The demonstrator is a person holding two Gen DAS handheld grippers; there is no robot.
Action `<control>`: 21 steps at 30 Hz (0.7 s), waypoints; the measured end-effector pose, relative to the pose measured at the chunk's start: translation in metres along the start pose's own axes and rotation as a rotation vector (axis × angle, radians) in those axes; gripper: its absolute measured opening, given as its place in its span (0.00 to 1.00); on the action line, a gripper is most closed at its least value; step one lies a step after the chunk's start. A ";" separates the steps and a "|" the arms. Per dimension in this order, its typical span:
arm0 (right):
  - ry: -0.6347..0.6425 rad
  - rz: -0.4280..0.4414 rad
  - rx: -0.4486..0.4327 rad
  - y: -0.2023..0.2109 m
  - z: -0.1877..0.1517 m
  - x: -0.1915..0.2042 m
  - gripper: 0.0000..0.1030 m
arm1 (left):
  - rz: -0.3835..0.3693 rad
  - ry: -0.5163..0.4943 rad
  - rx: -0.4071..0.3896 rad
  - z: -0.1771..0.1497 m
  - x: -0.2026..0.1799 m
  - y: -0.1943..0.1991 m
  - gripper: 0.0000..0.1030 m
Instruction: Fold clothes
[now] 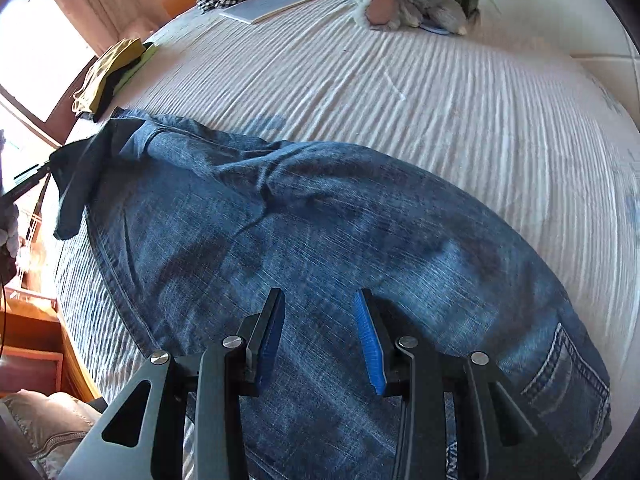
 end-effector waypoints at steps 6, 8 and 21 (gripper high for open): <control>-0.127 -0.042 -0.027 0.006 -0.022 -0.006 0.37 | 0.113 -0.120 -0.004 0.080 0.020 -0.059 0.19; -0.165 -0.055 -0.034 0.008 -0.031 -0.004 0.41 | 0.143 -0.148 0.067 0.088 0.020 -0.091 0.32; -0.571 -0.230 -0.237 0.085 -0.131 -0.056 0.44 | -0.157 -0.170 0.078 0.039 -0.011 -0.065 0.49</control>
Point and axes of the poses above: each gripper's, at about its wrist camera, not at the fingertips, and y roughly against the way its jaws point, x to its left, z to its top, the point moved 5 cm from there along -y, roughly the way its jaws point, and after that the axes turned 6 degrees about z, right-handed, at the moved point
